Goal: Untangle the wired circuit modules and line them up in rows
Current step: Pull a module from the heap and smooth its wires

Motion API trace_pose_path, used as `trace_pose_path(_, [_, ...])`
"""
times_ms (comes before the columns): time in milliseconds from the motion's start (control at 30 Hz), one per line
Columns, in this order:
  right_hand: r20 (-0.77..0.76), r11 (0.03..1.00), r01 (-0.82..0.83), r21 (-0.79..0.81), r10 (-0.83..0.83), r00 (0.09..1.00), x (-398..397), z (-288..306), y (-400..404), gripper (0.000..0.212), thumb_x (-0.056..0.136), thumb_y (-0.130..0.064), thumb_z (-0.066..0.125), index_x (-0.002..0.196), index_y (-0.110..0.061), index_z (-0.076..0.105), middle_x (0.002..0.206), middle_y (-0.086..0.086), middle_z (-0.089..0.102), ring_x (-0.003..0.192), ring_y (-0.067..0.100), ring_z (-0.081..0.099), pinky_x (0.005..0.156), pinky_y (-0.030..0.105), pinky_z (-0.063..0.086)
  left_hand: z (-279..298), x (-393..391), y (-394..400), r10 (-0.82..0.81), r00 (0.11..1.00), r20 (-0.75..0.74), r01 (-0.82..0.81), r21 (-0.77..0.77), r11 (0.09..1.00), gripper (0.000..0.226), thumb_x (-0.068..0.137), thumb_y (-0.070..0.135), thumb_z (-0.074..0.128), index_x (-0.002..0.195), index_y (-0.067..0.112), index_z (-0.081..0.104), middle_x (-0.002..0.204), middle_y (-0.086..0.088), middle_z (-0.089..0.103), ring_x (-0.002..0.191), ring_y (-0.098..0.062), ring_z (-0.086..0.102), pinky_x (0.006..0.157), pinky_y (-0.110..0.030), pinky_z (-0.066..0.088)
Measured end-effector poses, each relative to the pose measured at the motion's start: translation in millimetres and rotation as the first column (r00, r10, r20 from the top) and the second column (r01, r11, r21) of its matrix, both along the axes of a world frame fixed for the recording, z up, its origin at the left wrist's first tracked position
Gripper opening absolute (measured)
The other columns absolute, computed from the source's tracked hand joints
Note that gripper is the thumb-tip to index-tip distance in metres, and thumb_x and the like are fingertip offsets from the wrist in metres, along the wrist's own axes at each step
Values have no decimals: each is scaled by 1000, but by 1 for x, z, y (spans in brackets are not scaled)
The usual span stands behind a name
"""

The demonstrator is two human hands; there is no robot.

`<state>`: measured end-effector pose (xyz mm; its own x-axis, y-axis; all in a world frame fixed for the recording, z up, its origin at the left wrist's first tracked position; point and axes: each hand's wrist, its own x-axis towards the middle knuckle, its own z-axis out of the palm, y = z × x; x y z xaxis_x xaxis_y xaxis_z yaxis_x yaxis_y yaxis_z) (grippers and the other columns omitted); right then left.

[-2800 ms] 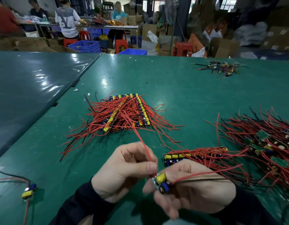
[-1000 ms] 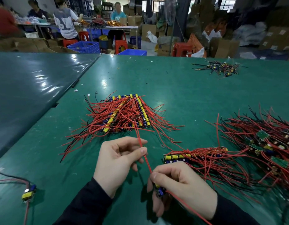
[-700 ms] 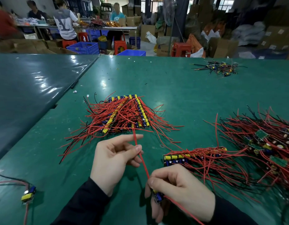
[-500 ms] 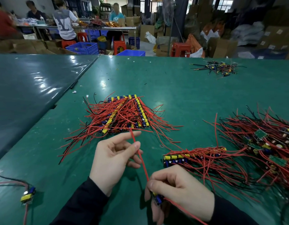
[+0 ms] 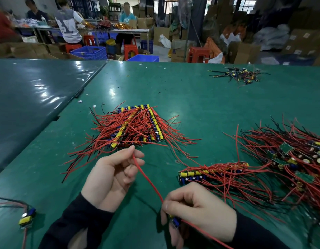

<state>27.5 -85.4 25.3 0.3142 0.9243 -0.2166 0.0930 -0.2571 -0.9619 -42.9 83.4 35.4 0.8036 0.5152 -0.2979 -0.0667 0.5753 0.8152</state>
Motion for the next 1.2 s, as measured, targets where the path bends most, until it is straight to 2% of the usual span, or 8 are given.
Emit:
trace_pose_path(200, [-34, 1000, -21, 3, 21, 999, 1, -2, 0, 23, 95, -14, 49, 80, -7, 65, 57, -1, 65, 47, 9, 59, 48, 21, 47, 2, 0, 1, -3, 1000, -14, 1, -137, 991, 20, 67, 19, 61, 54, 4, 58, 46, -4, 49, 27, -5, 33, 26, -8, 22])
trace_pose_path(367, [-23, 981, 113, 159, -110, 994, 1, -8, 4, 13, 90, -21, 60, 84, -16, 71, 69, -2, 65, 58, 4, 55, 57, 14, 42, -2, 3, 5, -1, 997, 78, 15, -177, 984, 32, 75, 33, 57, 73, 5, 73, 60, -3, 60, 38, -4, 47, 33, -9, 38])
trace_pose_path(533, [-242, 860, 411, 302, -348, 906, 4, -9, 6, 12, 73, -19, 68, 79, -9, 66, 69, 11, 65, 46, 15, 59, 41, 18, 44, -16, 5, -3, -202, 979, 1, 201, -75, 977, 33, 92, 25, 44, 91, 3, 69, 68, -7, 65, 44, -11, 55, 40, -16, 45])
trace_pose_path(633, [-376, 765, 566, 307, -449, 810, 8, -8, 5, 20, 61, -21, 72, 72, -7, 66, 76, 16, 68, 55, 20, 66, 49, 21, 51, -23, 6, -11, -370, 923, -107, 375, 39, 926, 23, 92, 3, 41, 90, 0, 64, 69, -11, 65, 50, -17, 59, 43, -20, 47])
trace_pose_path(733, [-414, 716, 616, 328, -477, 775, 11, -6, 3, 21, 55, -17, 75, 72, -6, 69, 75, 15, 66, 60, 19, 67, 52, 21, 52, -19, 3, -9, -572, 814, -104, 573, -22, 819, 23, 77, -2, 49, 83, 1, 71, 68, -14, 65, 50, -18, 62, 42, -21, 49])
trace_pose_path(867, [-391, 704, 606, 371, -473, 789, 12, -5, 2, 29, 51, 7, 82, 74, -7, 71, 76, 15, 67, 65, 21, 69, 54, 22, 52, -12, -1, 2, -609, 793, -10, 603, -130, 787, 26, 61, 0, 59, 82, 2, 74, 65, -13, 64, 46, -17, 61, 36, -19, 46])
trace_pose_path(1000, [-336, 695, 580, 426, -474, 814, 10, -5, 2, 23, 58, -1, 76, 78, -11, 70, 79, 11, 68, 73, 29, 71, 59, 23, 53, -10, -3, 14, -561, 811, 166, 585, -255, 770, 46, 46, 1, 80, 91, -3, 73, 73, -20, 68, 50, -22, 65, 43, -23, 53])
trace_pose_path(1200, [-289, 664, 521, 536, -436, 852, 7, 0, 2, 36, 64, 9, 73, 94, -8, 65, 92, 7, 73, 93, 27, 70, 71, 21, 54, -9, -4, 19, -435, 773, 462, 618, -391, 682, 52, 87, 28, 55, 126, -6, 55, 112, -28, 64, 98, -34, 67, 80, -33, 57])
